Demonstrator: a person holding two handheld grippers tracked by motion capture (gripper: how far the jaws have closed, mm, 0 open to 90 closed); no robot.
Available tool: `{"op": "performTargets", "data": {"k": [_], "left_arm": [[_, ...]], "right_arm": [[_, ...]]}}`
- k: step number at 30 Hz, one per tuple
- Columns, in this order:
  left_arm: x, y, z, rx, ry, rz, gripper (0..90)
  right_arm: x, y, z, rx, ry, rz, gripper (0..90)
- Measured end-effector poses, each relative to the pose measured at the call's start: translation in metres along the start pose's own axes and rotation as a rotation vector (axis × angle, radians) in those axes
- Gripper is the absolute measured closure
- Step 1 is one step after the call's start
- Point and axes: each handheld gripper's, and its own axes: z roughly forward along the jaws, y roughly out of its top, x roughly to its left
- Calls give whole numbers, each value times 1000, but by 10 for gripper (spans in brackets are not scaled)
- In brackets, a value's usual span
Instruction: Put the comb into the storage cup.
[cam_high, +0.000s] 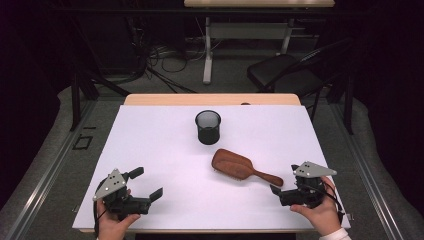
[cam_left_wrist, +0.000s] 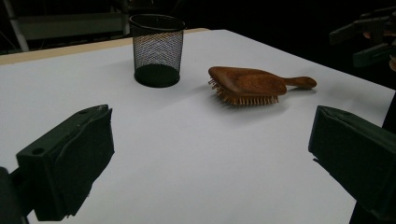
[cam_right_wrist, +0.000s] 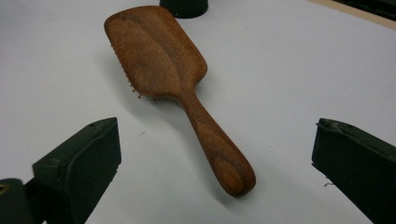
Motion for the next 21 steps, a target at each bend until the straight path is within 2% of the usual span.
{"op": "performTargets", "data": {"k": [8, 12, 16, 19, 21], "left_arm": [[0, 0, 0, 2, 4, -1, 2], [1, -1, -1, -1, 10, -5, 2], [0, -1, -1, -4, 11, -7, 2], [0, -1, -1, -1, 10, -6, 2], [0, -2, -1, -2, 11, -6, 2]], "right_arm": [[-8, 11, 7, 76, 36, -48, 42], [-10, 16, 14, 116, 45, -90, 72], [-10, 21, 21, 152, 46, -118, 91], [-7, 27, 28, 187, 49, -165, 123], [-6, 28, 30, 196, 51, -174, 128]]}}
